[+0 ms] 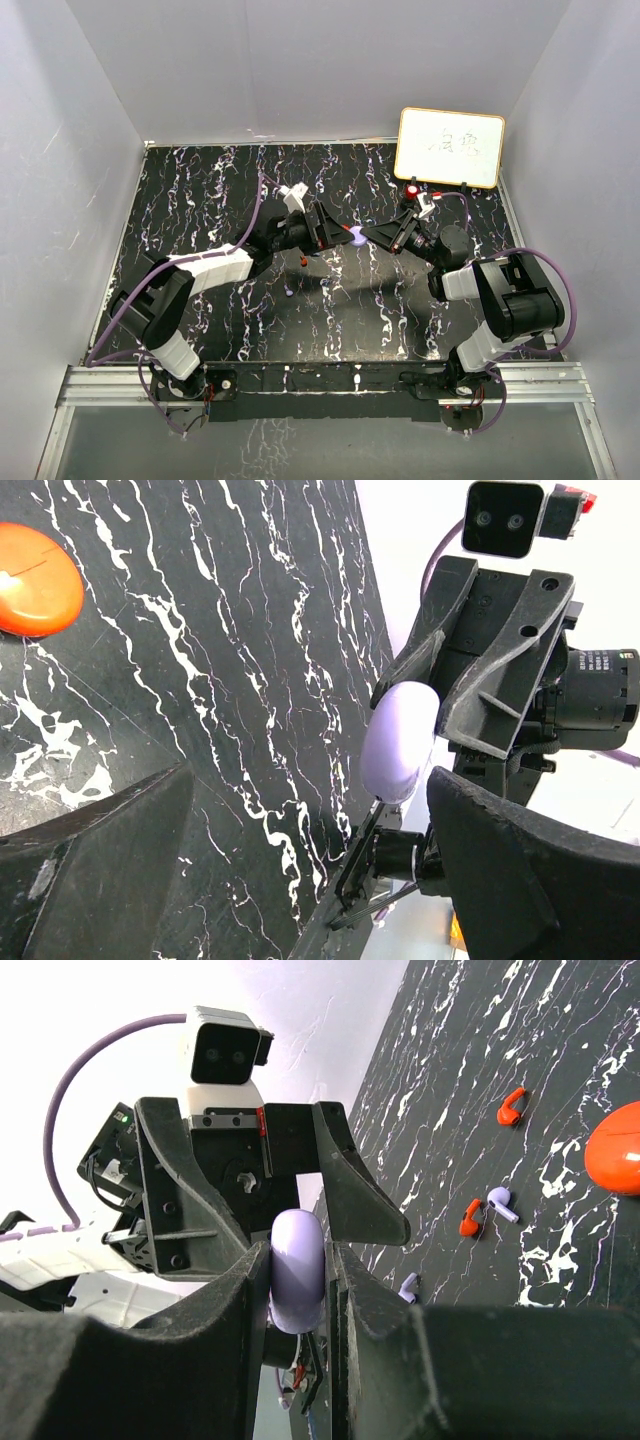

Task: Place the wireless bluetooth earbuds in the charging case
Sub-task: Open the charging case.

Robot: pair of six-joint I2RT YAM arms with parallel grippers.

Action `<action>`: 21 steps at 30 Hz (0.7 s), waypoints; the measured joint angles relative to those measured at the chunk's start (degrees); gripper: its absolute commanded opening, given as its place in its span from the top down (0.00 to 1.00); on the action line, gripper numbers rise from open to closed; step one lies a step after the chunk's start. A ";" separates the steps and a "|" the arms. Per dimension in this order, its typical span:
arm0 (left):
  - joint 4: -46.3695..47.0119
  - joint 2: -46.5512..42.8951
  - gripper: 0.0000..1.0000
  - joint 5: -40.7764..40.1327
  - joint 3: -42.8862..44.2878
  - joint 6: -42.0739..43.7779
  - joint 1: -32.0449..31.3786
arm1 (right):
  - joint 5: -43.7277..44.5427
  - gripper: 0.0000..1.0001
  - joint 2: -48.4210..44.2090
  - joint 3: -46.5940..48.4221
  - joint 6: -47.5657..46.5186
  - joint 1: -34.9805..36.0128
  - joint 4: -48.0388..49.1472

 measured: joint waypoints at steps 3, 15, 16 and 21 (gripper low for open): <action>-0.39 0.17 0.01 -0.26 0.04 0.07 -0.35 | 0.11 0.95 0.00 0.00 0.04 0.00 0.00; -2.40 0.39 0.01 -2.67 0.04 0.37 -0.61 | 0.20 0.95 0.00 0.17 2.73 -0.22 0.15; -2.43 0.68 0.01 -2.84 0.04 0.37 -0.61 | 0.20 0.95 0.00 0.24 2.91 -0.31 0.22; -3.39 3.04 0.01 -4.02 0.04 0.35 -0.59 | -0.13 0.96 -0.02 0.66 4.26 -0.33 1.36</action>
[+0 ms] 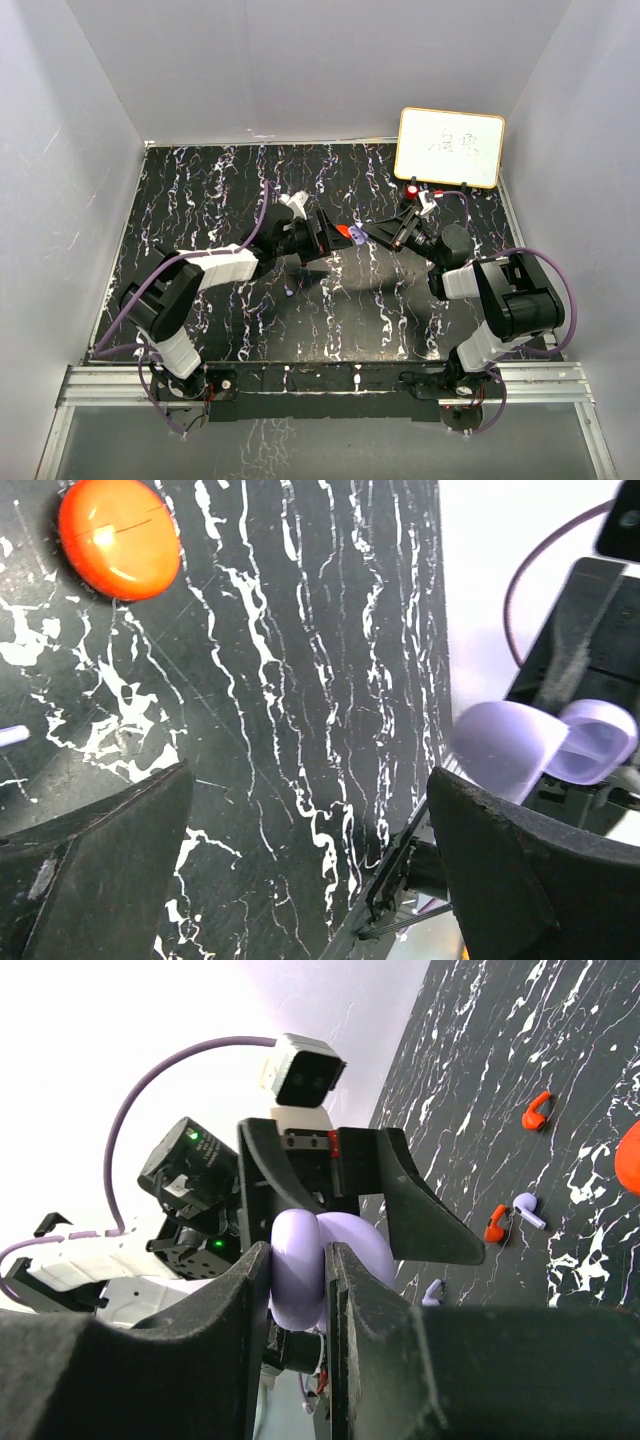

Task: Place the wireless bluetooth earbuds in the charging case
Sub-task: Open the charging case, then pick up the earbud from the center of the board.

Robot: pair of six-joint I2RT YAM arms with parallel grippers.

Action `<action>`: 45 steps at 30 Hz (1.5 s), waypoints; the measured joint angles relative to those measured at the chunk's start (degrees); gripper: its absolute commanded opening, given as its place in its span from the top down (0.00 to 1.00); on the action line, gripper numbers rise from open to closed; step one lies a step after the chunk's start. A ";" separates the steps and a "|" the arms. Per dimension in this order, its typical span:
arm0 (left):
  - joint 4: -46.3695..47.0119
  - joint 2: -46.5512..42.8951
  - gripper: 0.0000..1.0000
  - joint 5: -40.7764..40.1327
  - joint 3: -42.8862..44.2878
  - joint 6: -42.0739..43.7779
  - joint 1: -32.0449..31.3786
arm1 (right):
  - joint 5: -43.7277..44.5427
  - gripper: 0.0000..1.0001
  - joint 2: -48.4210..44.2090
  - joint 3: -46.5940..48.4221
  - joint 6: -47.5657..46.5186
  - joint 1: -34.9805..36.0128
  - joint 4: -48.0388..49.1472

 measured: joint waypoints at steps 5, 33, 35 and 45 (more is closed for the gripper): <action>-1.84 1.14 0.01 -0.63 0.02 0.02 -0.02 | -0.02 0.96 -0.20 0.07 0.15 0.02 0.13; -25.44 -28.02 0.10 -28.37 -11.65 11.80 -0.15 | 13.31 1.00 -1.75 -1.84 3.06 0.02 -10.56; -25.59 -28.02 0.06 -29.03 -12.15 12.09 -0.44 | 13.55 1.00 -1.75 -1.84 3.26 0.07 -9.84; -31.56 -25.03 0.09 -31.93 -12.11 13.51 -4.22 | 12.68 1.00 0.68 -1.84 4.37 0.13 -6.56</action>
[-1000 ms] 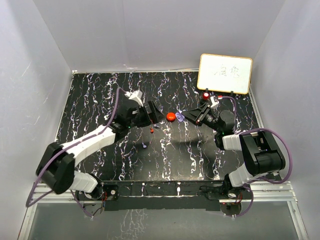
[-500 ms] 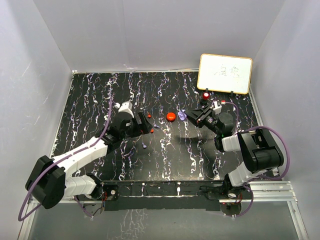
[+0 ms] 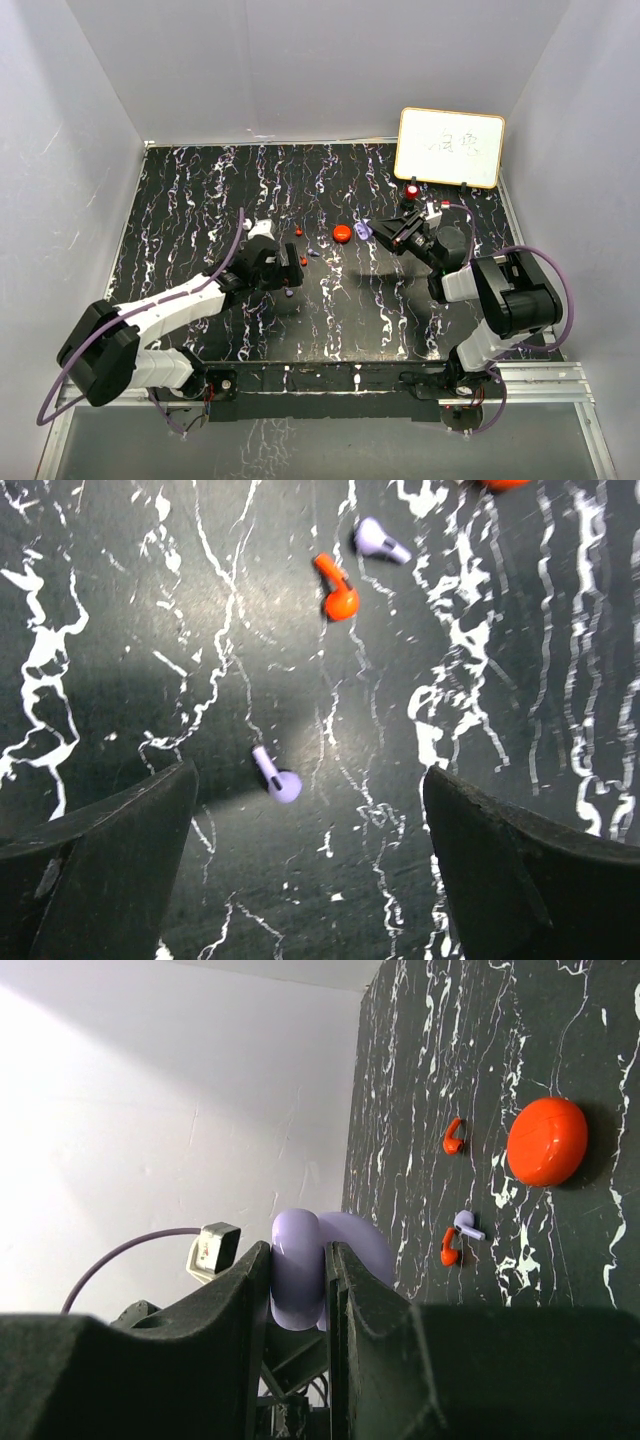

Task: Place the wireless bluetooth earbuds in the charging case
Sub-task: Pick up the earbud from the center of the board.

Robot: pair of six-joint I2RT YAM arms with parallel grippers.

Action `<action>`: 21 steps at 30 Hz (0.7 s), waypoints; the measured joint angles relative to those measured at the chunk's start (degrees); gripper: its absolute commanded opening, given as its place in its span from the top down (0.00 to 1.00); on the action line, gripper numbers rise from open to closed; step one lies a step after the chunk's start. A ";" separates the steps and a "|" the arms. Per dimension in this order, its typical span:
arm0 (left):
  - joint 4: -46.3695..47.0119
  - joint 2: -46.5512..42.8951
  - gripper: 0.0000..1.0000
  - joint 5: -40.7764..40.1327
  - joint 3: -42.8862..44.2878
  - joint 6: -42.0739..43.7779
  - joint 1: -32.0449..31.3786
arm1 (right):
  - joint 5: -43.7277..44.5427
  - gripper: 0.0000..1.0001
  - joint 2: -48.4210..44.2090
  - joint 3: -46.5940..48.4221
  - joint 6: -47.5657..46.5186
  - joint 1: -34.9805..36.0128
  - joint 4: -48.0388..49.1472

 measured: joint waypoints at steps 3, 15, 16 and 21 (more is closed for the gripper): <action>-3.69 1.49 0.12 -2.03 1.42 0.04 -1.27 | -0.42 1.00 1.11 0.00 0.15 0.00 0.87; -6.29 1.79 0.01 -2.75 1.09 -0.81 -3.69 | -2.49 1.00 3.69 0.00 0.39 0.11 4.59; -5.99 1.79 0.01 -2.36 0.68 -0.94 -4.00 | -2.69 1.00 4.00 0.00 0.39 0.13 4.83; -4.72 1.95 0.01 -0.90 -0.70 -1.97 -4.85 | -3.04 1.00 4.42 0.00 0.42 0.26 5.35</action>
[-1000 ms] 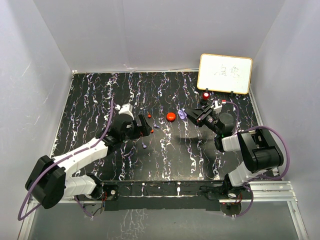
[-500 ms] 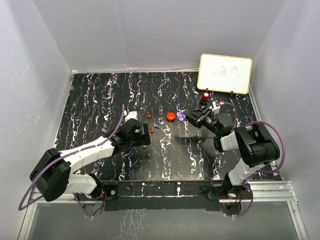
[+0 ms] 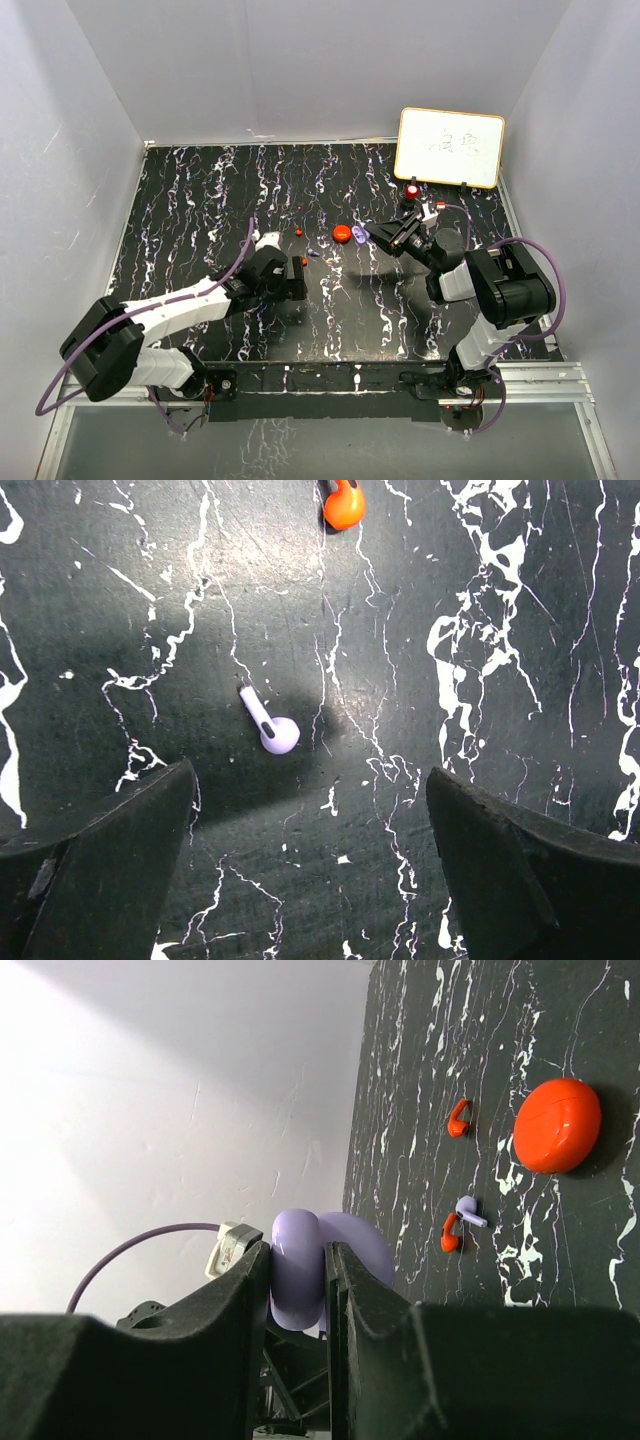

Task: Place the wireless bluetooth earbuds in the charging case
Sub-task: Pick up the earbud from the center of the board.

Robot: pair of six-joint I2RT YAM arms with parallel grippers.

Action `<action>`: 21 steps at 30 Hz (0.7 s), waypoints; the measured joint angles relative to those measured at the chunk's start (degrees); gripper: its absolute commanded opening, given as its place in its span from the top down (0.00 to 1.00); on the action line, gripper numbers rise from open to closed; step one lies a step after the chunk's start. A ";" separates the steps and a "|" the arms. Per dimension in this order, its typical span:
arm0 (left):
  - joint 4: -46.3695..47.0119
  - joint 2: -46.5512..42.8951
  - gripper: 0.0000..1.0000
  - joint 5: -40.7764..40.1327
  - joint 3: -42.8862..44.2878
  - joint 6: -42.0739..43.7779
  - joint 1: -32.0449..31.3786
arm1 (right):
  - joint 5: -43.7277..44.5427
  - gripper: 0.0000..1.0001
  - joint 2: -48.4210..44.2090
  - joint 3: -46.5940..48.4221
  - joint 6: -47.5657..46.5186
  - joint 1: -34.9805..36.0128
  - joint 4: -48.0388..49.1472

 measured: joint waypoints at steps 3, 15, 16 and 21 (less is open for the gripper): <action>1.49 0.42 0.01 0.31 -0.66 -0.66 -0.50 | -0.04 1.00 0.00 0.00 0.02 0.00 0.24; 5.55 3.50 0.02 0.04 -1.68 -1.68 -1.44 | -0.04 1.00 0.00 0.00 0.15 0.00 0.37; 5.60 3.50 0.02 -0.17 -1.68 -1.68 -1.49 | -0.02 1.00 0.00 0.00 0.15 0.00 0.37; 5.01 3.50 0.03 -1.55 -1.68 -1.70 -1.51 | -0.04 1.00 0.00 0.00 0.15 0.00 0.35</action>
